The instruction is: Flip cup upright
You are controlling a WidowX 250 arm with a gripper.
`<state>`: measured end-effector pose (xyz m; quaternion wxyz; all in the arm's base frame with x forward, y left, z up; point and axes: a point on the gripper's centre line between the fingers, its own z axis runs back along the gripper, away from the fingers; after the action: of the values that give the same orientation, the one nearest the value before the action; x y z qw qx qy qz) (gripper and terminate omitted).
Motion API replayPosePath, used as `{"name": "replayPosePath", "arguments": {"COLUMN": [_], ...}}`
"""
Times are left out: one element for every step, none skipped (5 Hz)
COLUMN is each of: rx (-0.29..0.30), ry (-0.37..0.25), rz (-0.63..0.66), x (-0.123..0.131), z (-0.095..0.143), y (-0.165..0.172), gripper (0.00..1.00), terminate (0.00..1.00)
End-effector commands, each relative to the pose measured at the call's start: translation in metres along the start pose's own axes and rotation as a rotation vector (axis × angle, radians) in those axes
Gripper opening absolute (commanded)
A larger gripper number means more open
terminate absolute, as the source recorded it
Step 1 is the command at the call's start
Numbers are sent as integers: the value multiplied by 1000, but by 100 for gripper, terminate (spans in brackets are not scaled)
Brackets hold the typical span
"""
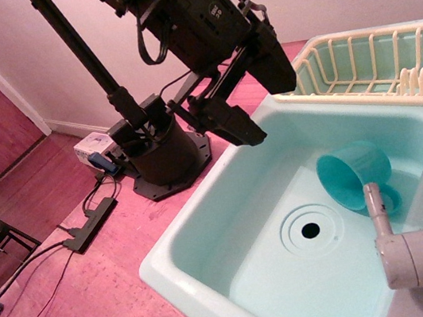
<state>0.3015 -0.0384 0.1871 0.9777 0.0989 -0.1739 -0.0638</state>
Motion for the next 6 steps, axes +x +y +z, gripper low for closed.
{"name": "replayPosePath", "arguments": {"rx": [0,-12,-16,-28,-40,-27], "ry": [0,2,-2,-4,4,18], "rz": [0,-115,-215,-264,-283,-266], "x": [0,17,27,27,19,2], "z": [0,-6,-11,-23,-32,-42], "y": [0,5,11,18,22,33], "gripper": [100,100,100,100,100,100], "terminate": [0,0,0,0,0,0]}}
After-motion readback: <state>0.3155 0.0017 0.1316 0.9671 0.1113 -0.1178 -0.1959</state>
